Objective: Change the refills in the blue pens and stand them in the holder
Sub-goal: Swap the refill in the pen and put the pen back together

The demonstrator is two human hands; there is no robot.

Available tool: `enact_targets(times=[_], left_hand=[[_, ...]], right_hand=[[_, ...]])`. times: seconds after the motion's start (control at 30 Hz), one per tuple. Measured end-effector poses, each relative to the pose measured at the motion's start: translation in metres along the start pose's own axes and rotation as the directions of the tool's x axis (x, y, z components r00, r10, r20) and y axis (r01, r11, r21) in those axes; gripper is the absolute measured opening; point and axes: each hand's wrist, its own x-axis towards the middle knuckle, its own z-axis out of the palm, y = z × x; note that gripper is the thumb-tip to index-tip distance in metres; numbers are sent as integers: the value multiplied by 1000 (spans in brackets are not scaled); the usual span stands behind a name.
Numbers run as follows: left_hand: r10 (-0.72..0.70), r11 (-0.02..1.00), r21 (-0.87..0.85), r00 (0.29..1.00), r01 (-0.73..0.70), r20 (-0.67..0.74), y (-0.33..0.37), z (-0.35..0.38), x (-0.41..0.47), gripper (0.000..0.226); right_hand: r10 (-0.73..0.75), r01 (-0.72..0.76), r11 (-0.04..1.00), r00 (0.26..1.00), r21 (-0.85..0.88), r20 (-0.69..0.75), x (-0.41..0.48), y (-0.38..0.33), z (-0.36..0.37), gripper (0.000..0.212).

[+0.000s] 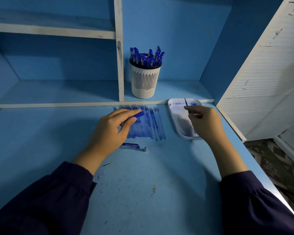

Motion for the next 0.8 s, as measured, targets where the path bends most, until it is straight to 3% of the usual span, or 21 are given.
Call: enact_targets(times=[0.13,0.2,0.3,0.47,0.8], left_hand=[[2,1000,-20,1000,-3,-20,2,0,-1,29],[0,1000,-20,1000,0,-15,1,-1,-1,30],[1,1000,-29,1000,-2,-18,1,0,-2,27],[5,999,-45,1000,-6,-20,0,0,-1,28],[34,999,-30,999,-35,-22,-1,0,1,30]], right_hand=[[34,-46,893,999,447,34,-14,-18,3,32],[79,-116,740,993,662,85,-24,-31,13,26],[112,-113,535,992,837,62,-31,-47,29,17],[168,-73,441,986,895,-2,-38,-59,43,11],[255,-52,443,964,895,-70,-38,-62,49,10]])
